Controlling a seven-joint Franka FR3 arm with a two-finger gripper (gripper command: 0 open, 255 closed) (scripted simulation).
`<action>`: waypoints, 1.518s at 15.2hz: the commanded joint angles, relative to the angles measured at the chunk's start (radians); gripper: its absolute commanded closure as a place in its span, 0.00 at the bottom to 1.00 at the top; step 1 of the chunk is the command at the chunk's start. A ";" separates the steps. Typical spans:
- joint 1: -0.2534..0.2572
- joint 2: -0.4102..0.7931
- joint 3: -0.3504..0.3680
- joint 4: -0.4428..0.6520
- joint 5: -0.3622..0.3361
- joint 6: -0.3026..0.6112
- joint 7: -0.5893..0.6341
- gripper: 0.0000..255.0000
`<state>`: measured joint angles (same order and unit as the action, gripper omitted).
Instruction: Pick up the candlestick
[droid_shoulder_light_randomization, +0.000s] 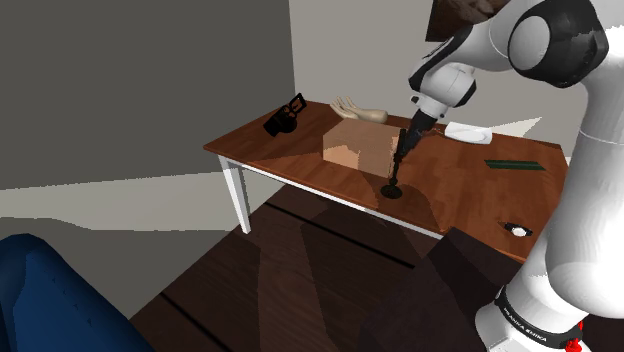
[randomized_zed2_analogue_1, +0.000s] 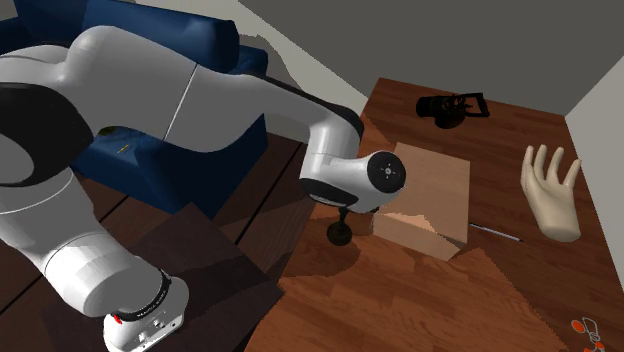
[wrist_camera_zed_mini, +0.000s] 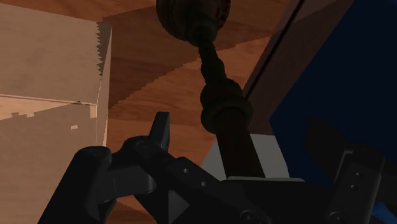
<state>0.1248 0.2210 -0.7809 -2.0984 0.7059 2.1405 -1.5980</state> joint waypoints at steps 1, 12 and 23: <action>-0.008 0.022 0.008 -0.004 0.027 0.011 -0.025 0.00; -0.021 0.058 0.023 -0.012 0.068 0.031 -0.063 1.00; 0.004 -0.013 -0.005 0.006 -0.014 -0.011 0.012 1.00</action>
<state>0.1259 0.2207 -0.7807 -2.0944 0.7064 2.1375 -1.5969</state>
